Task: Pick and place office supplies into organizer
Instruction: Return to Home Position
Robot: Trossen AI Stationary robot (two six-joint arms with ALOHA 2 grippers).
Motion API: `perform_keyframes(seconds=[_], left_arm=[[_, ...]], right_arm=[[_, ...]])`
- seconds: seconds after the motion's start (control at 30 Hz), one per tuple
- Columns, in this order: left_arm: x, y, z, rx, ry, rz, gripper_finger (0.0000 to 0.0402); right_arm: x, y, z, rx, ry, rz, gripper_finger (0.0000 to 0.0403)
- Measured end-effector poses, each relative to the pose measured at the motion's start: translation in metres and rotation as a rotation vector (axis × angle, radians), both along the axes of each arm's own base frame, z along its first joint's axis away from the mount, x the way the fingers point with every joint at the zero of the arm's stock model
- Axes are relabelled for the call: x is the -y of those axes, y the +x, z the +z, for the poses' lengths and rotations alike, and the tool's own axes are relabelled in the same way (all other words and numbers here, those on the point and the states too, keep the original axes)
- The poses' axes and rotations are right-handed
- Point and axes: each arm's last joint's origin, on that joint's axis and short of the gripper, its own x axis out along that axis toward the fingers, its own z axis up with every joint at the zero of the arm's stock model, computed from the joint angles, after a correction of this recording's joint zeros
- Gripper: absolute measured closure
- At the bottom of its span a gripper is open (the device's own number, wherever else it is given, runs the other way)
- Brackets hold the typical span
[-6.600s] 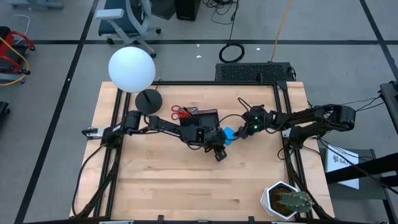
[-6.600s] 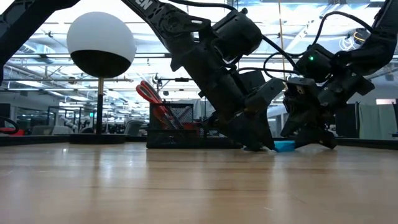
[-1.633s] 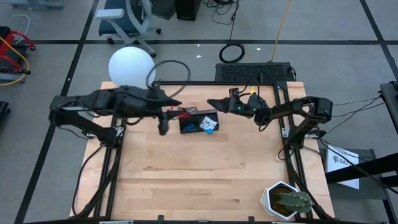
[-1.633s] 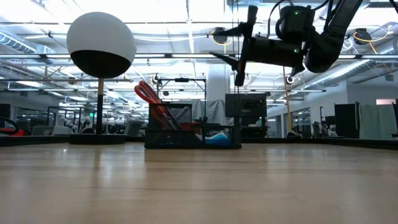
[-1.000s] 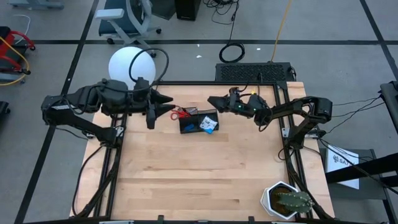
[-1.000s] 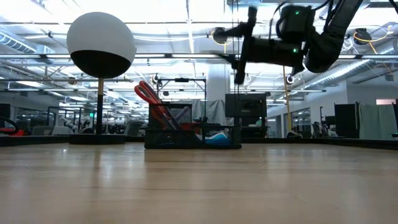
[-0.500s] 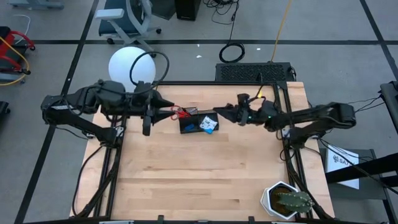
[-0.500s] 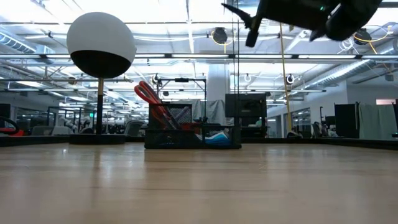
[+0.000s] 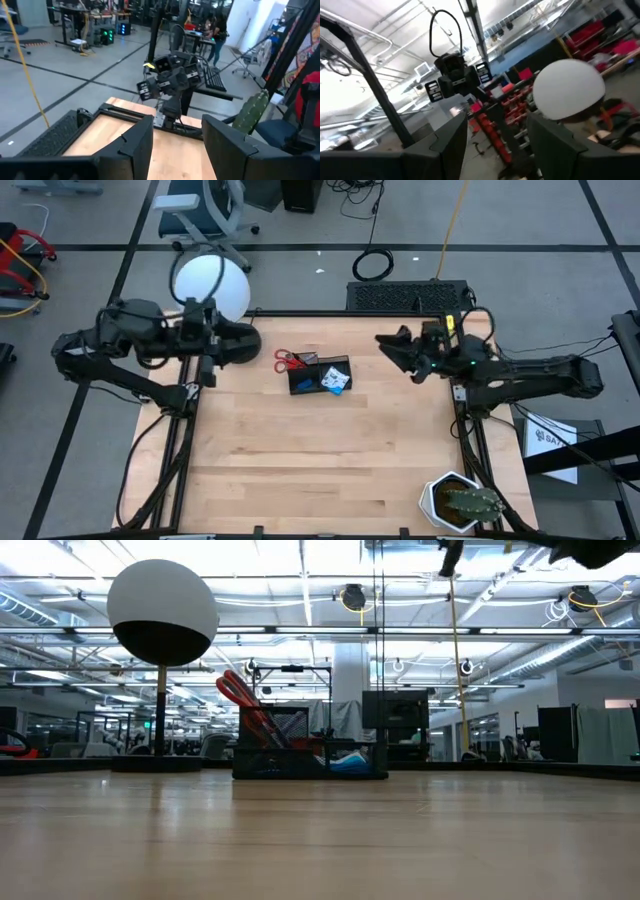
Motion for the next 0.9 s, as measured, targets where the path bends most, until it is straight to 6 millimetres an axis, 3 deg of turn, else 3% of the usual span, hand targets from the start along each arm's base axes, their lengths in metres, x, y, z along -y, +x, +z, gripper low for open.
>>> perform_keyframes(seconds=[0.2,0.47,0.6,0.73,0.9], left_arm=[[-0.004,-0.017,0.003,0.013,0.007,0.082,0.0229],[-0.005,-0.018,0.002,0.001,0.014,0.101,0.0229],[-0.005,-0.02,0.003,0.012,0.007,0.109,0.0229],[-0.007,-0.03,0.004,0.015,0.001,0.132,0.0229],[-0.009,-0.043,0.001,-0.011,-0.045,0.154,0.0229]], right_arm=[[-0.002,-0.018,0.017,-0.063,-0.057,-0.1,0.0202],[-0.01,-0.024,0.087,-0.263,-0.235,-0.131,0.0205],[-0.011,-0.023,0.113,-0.322,-0.305,-0.193,0.0203],[-0.012,-0.025,0.126,-0.307,-0.344,-0.21,0.0203],[-0.013,-0.032,0.125,-0.315,-0.284,-0.185,0.0205]])
